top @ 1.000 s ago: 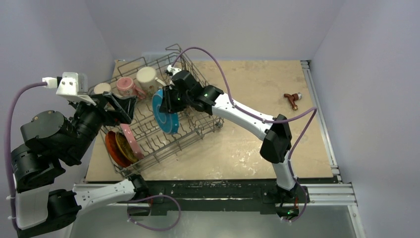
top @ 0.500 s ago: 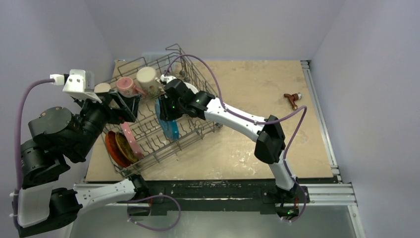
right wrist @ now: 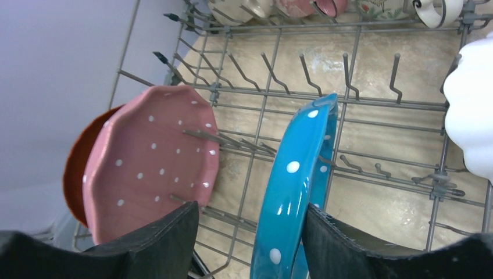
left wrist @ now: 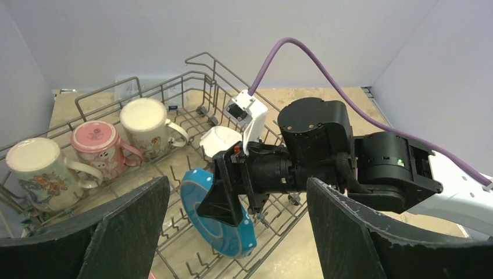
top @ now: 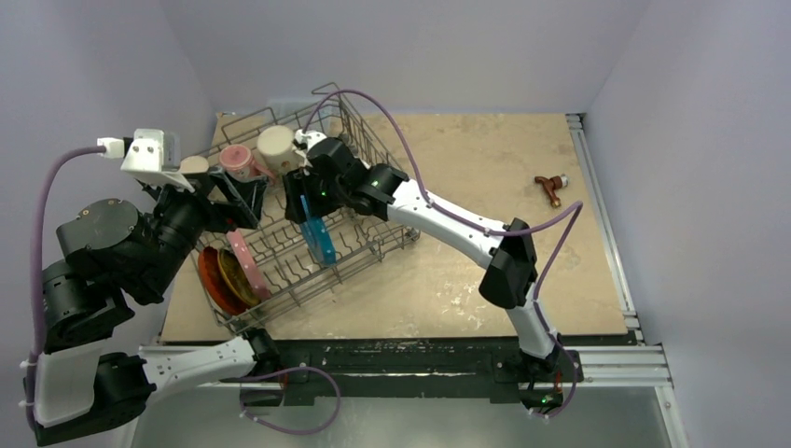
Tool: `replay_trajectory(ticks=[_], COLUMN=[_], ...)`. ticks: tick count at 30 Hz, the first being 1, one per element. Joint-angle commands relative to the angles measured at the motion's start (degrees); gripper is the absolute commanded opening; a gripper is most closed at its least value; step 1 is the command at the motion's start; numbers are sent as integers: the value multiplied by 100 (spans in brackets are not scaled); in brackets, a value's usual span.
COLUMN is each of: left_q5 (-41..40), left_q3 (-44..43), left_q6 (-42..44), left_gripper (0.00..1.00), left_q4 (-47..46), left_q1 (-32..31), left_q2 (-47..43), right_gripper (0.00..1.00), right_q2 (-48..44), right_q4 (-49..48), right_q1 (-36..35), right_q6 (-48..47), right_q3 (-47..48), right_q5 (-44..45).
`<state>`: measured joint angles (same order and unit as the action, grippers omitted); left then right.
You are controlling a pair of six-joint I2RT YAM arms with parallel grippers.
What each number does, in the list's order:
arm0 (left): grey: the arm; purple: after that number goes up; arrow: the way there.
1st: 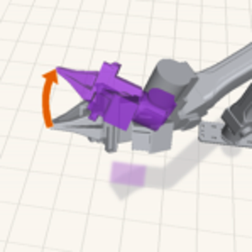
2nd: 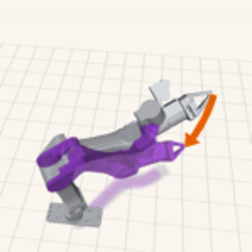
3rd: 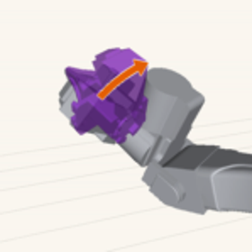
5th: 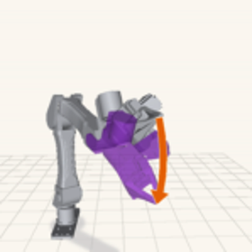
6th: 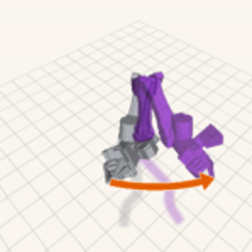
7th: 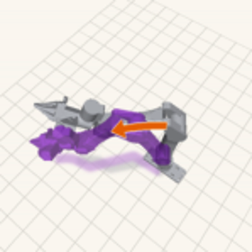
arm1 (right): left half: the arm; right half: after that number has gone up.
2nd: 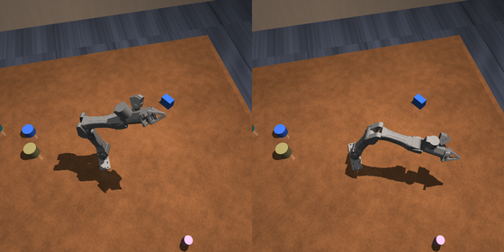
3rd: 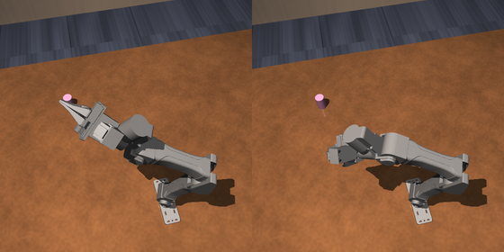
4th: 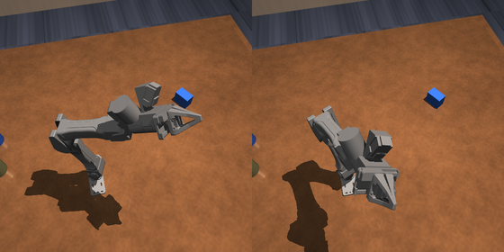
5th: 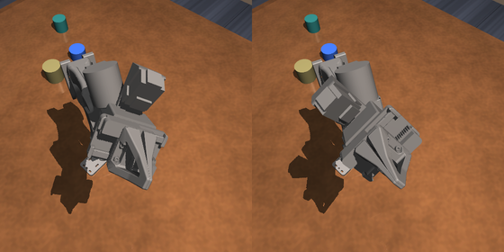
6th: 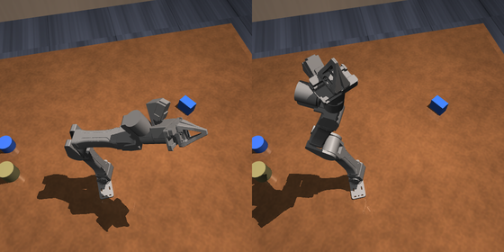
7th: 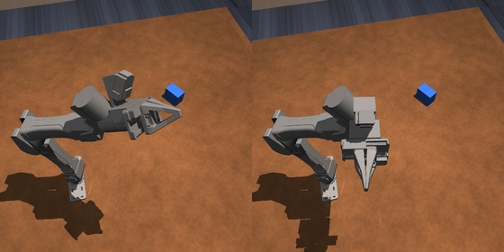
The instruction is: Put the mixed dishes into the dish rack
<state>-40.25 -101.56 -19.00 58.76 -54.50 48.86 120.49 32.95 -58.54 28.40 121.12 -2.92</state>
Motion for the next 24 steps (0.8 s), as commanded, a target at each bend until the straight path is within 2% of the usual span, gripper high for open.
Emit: replay_trajectory(ticks=[1,6,11,17,24], left_q5=[53,-1,-241,-594,-845], left_q3=[-218,-325,-487,-686,-1081], left_q6=[-77,-45,153,677,1370], left_gripper=[87,87,89,91,91], left_q4=[-176,-131,-155,-572,-1127], left_q1=[13,18,18,17,18], left_q2=[60,62,-8,-214,-303], right_gripper=[68,88,98,99,99], right_q2=[-330,-565,-1000,-2196,-4128], right_q4=[91,573,1052,871,-200], right_q1=[-30,-27,17,92,89], right_q6=[-131,-367,-921,-1633,-2249], right_q3=[495,813,1129,707,-430], right_q5=[-151,172,1058,1976,3361])
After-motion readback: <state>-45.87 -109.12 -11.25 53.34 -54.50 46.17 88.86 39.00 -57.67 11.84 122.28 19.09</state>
